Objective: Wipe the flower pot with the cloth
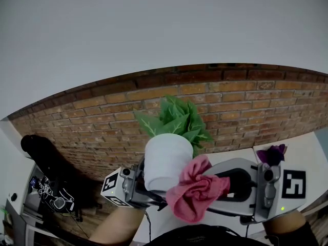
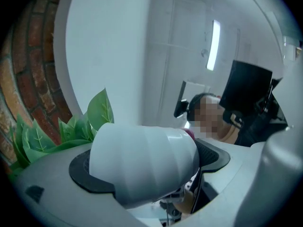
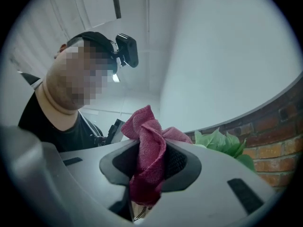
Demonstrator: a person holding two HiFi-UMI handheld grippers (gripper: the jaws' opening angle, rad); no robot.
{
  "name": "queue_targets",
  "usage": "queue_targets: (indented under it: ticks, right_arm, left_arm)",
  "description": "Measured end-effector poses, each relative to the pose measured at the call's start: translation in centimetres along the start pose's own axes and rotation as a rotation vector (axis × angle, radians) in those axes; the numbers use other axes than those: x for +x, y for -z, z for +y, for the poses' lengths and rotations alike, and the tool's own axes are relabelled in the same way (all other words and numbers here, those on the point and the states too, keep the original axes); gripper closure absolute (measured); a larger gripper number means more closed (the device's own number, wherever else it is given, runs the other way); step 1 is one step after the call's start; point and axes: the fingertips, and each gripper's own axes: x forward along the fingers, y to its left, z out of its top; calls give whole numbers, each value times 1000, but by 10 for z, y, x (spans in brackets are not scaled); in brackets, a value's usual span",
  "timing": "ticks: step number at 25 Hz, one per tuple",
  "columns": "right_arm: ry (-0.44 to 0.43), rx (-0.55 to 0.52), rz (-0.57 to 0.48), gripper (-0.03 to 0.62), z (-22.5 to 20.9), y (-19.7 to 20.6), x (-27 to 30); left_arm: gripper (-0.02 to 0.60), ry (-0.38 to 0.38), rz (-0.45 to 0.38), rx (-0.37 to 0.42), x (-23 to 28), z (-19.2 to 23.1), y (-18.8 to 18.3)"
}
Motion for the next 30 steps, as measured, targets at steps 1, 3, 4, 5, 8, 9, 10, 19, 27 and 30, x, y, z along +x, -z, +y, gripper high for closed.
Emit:
queue_targets:
  ticks: [1, 3, 4, 5, 8, 9, 10, 19, 27, 30]
  right_arm:
    - [-10, -21, -4, 488, 5, 2, 0]
    - [-17, -51, 0, 488, 11, 9, 7]
    - [-8, -57, 1, 488, 10, 12, 11]
    - [12, -58, 1, 488, 7, 14, 13]
    - [88, -45, 12, 488, -11, 18, 9]
    - [104, -33, 15, 488, -16, 20, 7]
    - [120, -25, 19, 488, -21, 22, 5]
    - [334, -54, 133, 488, -72, 49, -13]
    - [200, -103, 161, 488, -27, 49, 7]
    - [158, -132, 227, 488, -11, 59, 27]
  left_arm:
    - [38, 7, -43, -34, -1, 2, -6]
    - [38, 22, -111, -97, -2, 4, -14]
    - [38, 26, -138, -125, -4, 5, -16]
    - [38, 30, -163, -151, -5, 6, -17]
    - [41, 64, -211, -215, -4, 2, -20]
    - [41, 79, -218, -227, 0, -1, -22]
    - [41, 91, -222, -233, 5, -4, -24]
    - [43, 108, -232, -214, -2, -12, -35]
    - [43, -47, -291, -179, -6, 16, -46]
    - [43, -87, -269, -175, -12, 23, -40]
